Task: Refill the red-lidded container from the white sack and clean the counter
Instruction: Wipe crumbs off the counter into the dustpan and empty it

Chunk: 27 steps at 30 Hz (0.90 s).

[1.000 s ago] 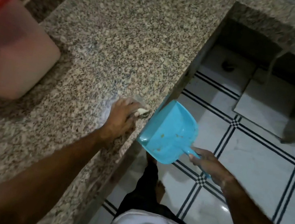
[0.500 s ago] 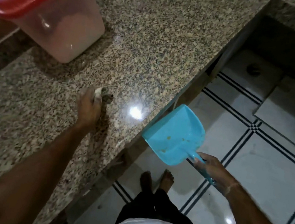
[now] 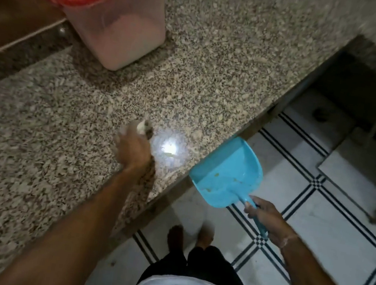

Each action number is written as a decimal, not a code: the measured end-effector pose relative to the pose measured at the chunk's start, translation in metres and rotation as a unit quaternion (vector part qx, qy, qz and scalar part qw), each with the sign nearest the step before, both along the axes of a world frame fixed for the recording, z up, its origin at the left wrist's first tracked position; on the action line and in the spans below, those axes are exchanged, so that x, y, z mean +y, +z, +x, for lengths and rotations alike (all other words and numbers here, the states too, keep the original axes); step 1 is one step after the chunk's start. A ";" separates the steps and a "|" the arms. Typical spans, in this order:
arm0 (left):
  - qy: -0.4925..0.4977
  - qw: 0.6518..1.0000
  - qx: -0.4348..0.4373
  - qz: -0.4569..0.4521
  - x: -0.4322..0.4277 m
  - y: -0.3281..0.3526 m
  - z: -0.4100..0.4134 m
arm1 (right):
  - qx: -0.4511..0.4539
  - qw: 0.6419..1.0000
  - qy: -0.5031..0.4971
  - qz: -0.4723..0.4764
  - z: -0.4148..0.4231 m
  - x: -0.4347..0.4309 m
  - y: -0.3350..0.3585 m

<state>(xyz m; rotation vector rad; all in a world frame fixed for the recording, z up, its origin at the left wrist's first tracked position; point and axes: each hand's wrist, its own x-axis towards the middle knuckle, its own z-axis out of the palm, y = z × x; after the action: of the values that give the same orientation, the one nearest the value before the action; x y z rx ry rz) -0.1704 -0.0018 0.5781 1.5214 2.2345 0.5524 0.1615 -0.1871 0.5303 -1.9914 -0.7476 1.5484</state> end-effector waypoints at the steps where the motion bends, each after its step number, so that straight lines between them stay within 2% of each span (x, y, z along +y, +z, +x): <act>1: 0.040 0.999 0.020 -0.032 -0.006 0.002 -0.011 | -0.001 1.000 0.004 -0.002 -0.001 0.000 0.001; 5: 0.049 0.994 0.040 -0.084 -0.027 0.005 0.015 | -0.012 0.999 0.026 -0.022 -0.002 0.001 0.000; 11: -0.085 0.994 0.002 -0.074 -0.041 0.005 0.095 | 0.015 0.995 0.090 -0.032 -0.003 0.017 0.002; 13: -0.051 0.997 -0.011 -0.059 -0.043 0.008 0.087 | 0.024 0.994 0.103 -0.031 0.002 0.022 0.003; 16: 0.087 0.995 0.024 -0.031 -0.054 0.012 0.042 | 0.038 0.990 0.134 -0.023 0.017 0.030 0.005; 20: 0.227 0.965 0.102 -0.086 -0.099 0.017 -0.015 | 0.047 0.981 0.184 -0.031 0.039 0.040 0.005; 24: 0.260 0.945 0.135 -0.144 -0.121 0.012 0.001 | 0.057 0.973 0.219 -0.037 0.054 0.049 -0.003; 27: 0.218 0.947 0.176 -0.159 -0.109 0.010 0.038 | 0.078 0.973 0.215 -0.039 0.059 0.052 -0.005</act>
<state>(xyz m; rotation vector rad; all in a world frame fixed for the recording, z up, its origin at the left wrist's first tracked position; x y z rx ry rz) -0.1320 -0.1105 0.5878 1.0247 2.7930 0.0184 0.2202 -0.1348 0.5255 -1.8114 -1.1213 1.9801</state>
